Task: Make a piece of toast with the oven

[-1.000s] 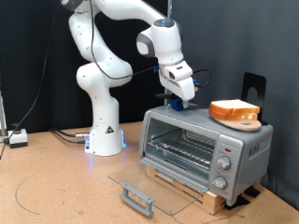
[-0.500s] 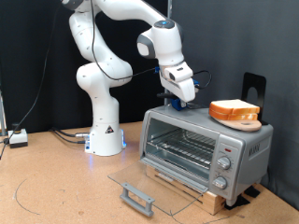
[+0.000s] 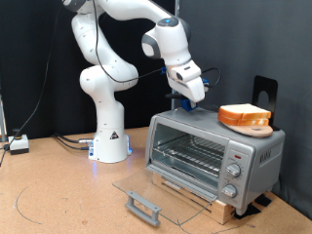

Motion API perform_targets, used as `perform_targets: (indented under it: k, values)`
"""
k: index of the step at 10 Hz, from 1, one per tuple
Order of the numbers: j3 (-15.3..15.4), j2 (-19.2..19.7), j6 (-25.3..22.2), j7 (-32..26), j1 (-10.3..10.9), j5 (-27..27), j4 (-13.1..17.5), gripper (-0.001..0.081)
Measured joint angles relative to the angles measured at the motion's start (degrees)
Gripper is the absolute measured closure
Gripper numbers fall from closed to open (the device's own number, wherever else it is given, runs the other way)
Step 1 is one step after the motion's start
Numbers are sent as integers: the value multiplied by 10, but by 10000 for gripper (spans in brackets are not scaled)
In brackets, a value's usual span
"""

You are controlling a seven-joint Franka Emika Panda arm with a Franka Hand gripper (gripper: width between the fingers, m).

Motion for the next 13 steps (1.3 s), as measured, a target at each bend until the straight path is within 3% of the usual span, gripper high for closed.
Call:
perform_targets:
  k: [3, 5, 6, 9, 13]
  values:
    - [-19, -69, -53, 0, -1, 0, 7, 401]
    - [-18, -62, -36, 14, -5, 1, 10, 401]
    - [-20, -63, -17, 31, -17, 1, 10, 401]
    - [-43, -78, 4, 59, -76, 2, 10, 401]
    - [-77, -109, -30, 60, -157, -42, 11, 401]
